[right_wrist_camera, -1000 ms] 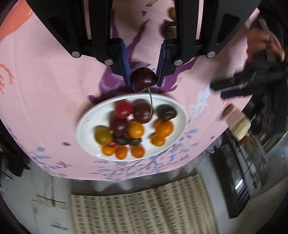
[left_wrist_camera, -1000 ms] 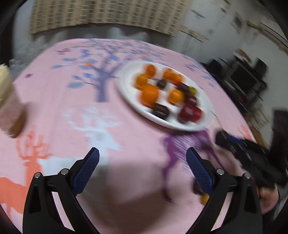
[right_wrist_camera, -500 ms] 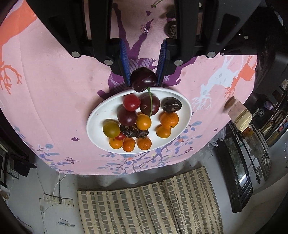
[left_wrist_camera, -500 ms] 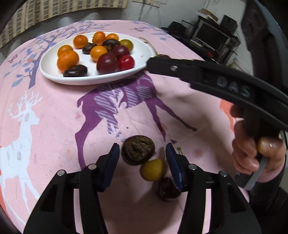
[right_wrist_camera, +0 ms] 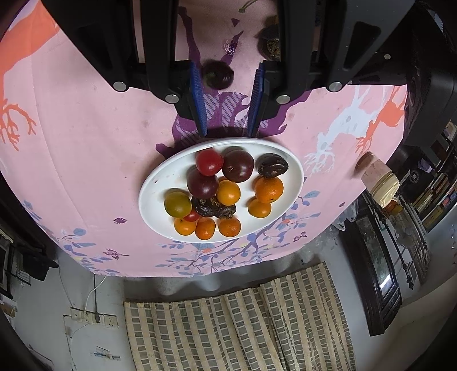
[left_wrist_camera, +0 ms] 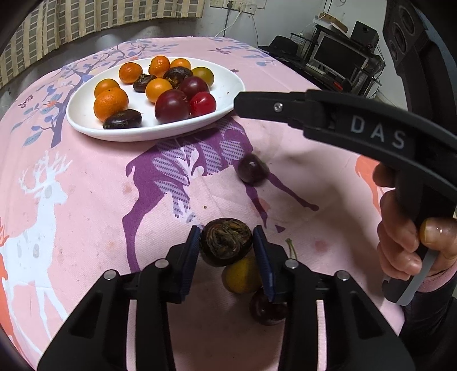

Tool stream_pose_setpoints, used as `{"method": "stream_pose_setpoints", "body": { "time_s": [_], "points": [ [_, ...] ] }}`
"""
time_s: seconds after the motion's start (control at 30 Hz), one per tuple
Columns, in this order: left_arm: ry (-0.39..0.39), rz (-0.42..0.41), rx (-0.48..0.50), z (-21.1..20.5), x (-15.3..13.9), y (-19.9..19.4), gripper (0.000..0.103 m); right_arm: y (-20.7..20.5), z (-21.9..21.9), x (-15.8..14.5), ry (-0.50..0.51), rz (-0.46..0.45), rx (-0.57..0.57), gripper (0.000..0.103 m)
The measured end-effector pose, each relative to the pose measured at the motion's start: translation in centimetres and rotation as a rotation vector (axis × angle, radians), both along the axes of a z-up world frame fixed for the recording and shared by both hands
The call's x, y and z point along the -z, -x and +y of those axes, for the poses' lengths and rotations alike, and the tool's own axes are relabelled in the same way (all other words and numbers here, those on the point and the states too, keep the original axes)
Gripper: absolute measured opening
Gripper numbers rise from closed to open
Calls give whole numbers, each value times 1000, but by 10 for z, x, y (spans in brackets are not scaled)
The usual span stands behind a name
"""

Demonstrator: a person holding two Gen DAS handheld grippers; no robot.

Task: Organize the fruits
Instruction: 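Grasp a dried fruit with the left gripper while the right holds the cherry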

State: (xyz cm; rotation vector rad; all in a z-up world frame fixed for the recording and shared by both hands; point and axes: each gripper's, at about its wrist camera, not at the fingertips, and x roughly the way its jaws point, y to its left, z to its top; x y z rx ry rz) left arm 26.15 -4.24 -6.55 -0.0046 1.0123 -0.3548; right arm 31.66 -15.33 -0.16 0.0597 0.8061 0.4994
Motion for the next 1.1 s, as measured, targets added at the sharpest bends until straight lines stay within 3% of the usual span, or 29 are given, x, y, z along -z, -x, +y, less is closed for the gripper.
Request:
{"method": "stream_pose_setpoints", "body": {
  "time_s": [0.2, 0.3, 0.43, 0.57, 0.73, 0.83, 0.97, 1.1],
  "points": [
    [-10, -5, 6, -2, -1, 1, 38, 3, -3, 2, 21, 23, -13, 30],
    [-8, 0, -10, 1, 0, -3, 38, 6, -2, 14, 85, 68, -29, 31],
    [-6, 7, -47, 11, -1, -6, 38, 14, -1, 27, 84, 124, -74, 31],
    [-48, -4, -87, 19, -1, -7, 38, 25, -1, 32, 90, 131, -103, 40],
    [-71, 4, -102, 22, 2, -11, 38, 27, 6, 43, 160, 151, -103, 41],
    [-62, 9, -101, 25, 2, -12, 38, 28, 8, 44, 191, 129, -97, 30],
    [6, 17, -107, 34, -1, -14, 37, 24, -2, 37, 126, 118, -74, 30],
    [48, -31, -105, 40, -17, -15, 37, 20, -9, 18, 42, 62, -59, 30]
  ]
}}
